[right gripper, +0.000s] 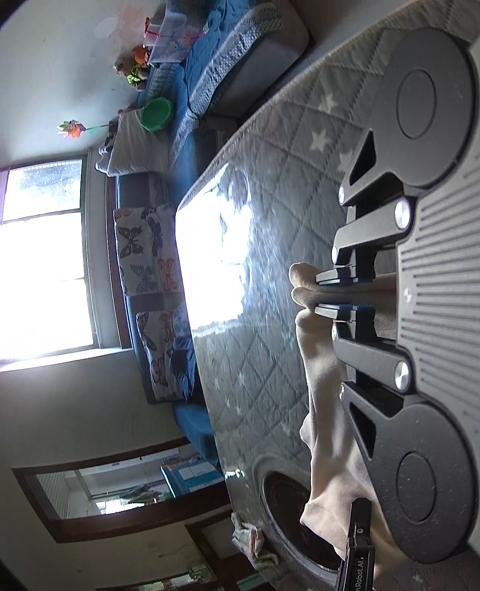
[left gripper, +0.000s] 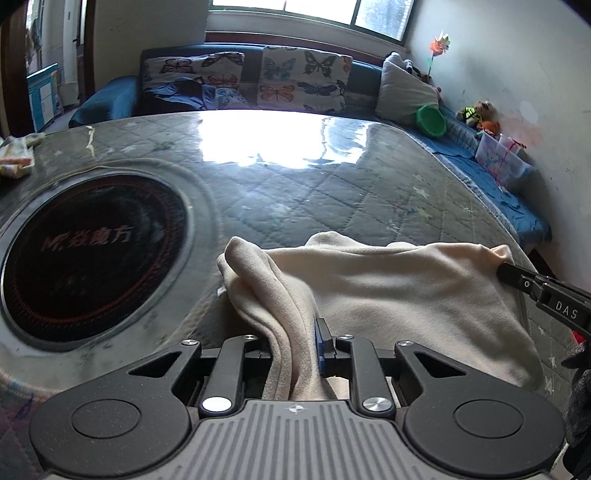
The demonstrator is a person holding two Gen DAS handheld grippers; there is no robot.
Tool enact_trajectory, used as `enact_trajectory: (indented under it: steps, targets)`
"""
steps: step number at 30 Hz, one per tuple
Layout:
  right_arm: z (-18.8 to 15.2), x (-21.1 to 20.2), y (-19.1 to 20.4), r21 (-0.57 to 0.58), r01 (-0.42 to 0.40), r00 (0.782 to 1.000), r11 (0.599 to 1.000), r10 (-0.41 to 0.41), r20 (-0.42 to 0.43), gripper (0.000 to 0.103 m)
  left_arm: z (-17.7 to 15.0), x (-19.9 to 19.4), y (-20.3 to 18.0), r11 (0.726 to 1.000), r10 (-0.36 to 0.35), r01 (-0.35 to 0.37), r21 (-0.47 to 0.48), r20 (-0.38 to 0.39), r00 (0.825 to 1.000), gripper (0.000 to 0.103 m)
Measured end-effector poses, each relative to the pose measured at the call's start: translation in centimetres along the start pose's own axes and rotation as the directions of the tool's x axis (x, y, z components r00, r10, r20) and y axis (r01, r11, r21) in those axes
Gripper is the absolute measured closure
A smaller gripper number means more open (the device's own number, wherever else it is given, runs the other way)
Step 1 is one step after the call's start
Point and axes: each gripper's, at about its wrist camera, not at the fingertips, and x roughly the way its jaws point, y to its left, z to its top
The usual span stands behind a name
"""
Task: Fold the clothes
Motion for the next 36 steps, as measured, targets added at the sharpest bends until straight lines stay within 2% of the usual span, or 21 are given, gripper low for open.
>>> enact_trajectory:
  steps: [14,17,23,29,30,31,36]
  targets:
    - [1.7,1.7,-3.4,-0.009,0.089,0.996,0.996,-0.089,-0.004,0.095,1.5,2.8,-4.0,0.997,0.002,-0.002,0.077,0.004,1.0,0.083]
    - [1.9,2.0,-4.0,-0.007,0.108,0.994,0.994,-0.109,-0.005,0.099,1.7,3.3,-4.4,0.996,0.011,-0.011,0.09,0.006,1.0,0.083]
    - [1.4,2.3,-5.0,0.003,0.129,0.991,0.992,-0.129,-0.033,0.099,1.6,3.8,-4.3,0.995,0.013,-0.014,0.095,0.003,1.0,0.083]
    - [0.0,3.1,-6.3,0.057,0.114,0.991,0.992,-0.109,-0.074,0.092,1.6,3.7,-4.3,0.995,0.009,-0.009,0.096,0.002,1.0,0.082]
    - [-0.2,3.1,-6.5,0.067,0.11,0.992,0.992,-0.105,-0.076,0.088,1.7,3.7,-4.3,0.995,0.009,-0.009,0.096,0.001,1.0,0.082]
    - [-0.3,3.2,-6.6,0.073,0.112,0.992,0.991,-0.106,-0.075,0.083,1.7,3.7,-4.3,0.995,0.009,-0.009,0.096,0.001,1.0,0.081]
    - [-0.1,2.6,-7.7,0.145,0.113,0.993,0.983,-0.109,-0.038,0.079,1.8,3.7,-4.3,0.996,0.01,-0.009,0.094,-0.002,1.0,0.08]
